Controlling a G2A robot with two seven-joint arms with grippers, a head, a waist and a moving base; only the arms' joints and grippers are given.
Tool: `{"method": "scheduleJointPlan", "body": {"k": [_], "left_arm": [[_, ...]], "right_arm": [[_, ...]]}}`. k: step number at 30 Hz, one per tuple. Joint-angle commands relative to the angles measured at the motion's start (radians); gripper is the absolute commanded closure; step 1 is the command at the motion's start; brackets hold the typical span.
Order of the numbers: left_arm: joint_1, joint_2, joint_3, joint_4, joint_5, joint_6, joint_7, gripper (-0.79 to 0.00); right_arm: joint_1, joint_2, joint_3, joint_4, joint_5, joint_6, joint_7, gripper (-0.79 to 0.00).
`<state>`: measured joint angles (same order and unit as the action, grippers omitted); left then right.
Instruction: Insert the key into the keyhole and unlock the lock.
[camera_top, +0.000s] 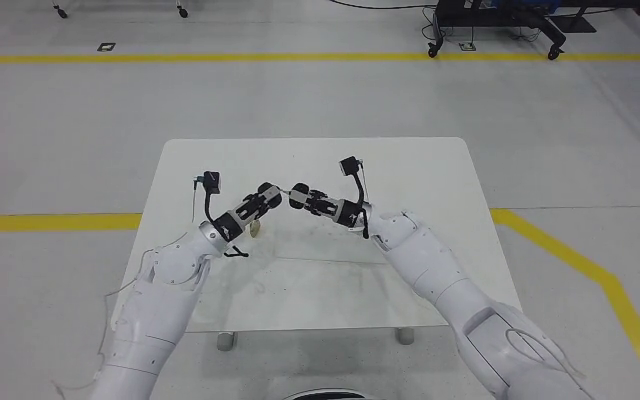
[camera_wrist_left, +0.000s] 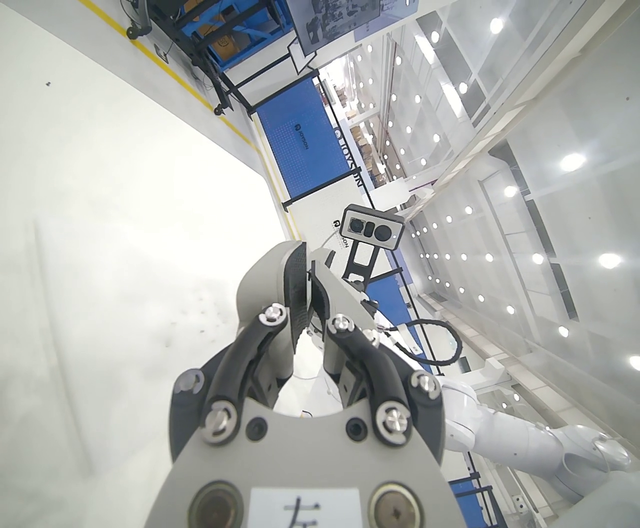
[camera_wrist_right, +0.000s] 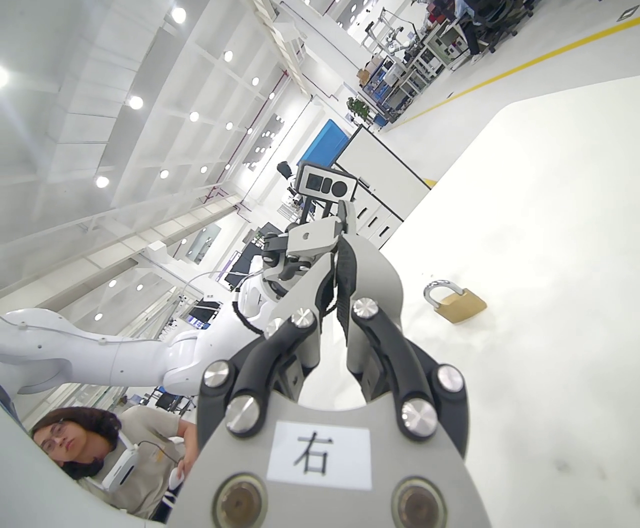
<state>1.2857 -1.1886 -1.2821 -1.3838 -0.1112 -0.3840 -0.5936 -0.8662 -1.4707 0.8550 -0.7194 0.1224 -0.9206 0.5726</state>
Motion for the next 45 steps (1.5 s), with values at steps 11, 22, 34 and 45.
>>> {"method": "scheduleJointPlan", "body": {"k": [11,22,34,45], "left_arm": [[0.022,0.035,-0.108,-0.041,0.124,0.0,-0.105,-0.785],[0.132,0.075,-0.128,-0.198,0.794,0.048,-0.057,-0.785],[0.046,0.059,-0.005,-0.076,0.932,0.104,0.013,-0.566],[0.034,0.059,0.01,-0.052,1.014,0.155,0.045,0.0]], "right_arm": [[-0.003,0.03,0.07,0.036,-0.039,-0.046,-0.048,0.0],[-0.003,0.03,0.07,0.036,-0.039,-0.046,-0.048,0.0],[-0.003,0.03,0.07,0.036,-0.039,-0.046,-0.048,0.0],[-0.003,0.03,0.07,0.036,-0.039,-0.046,-0.048,0.0]]}}
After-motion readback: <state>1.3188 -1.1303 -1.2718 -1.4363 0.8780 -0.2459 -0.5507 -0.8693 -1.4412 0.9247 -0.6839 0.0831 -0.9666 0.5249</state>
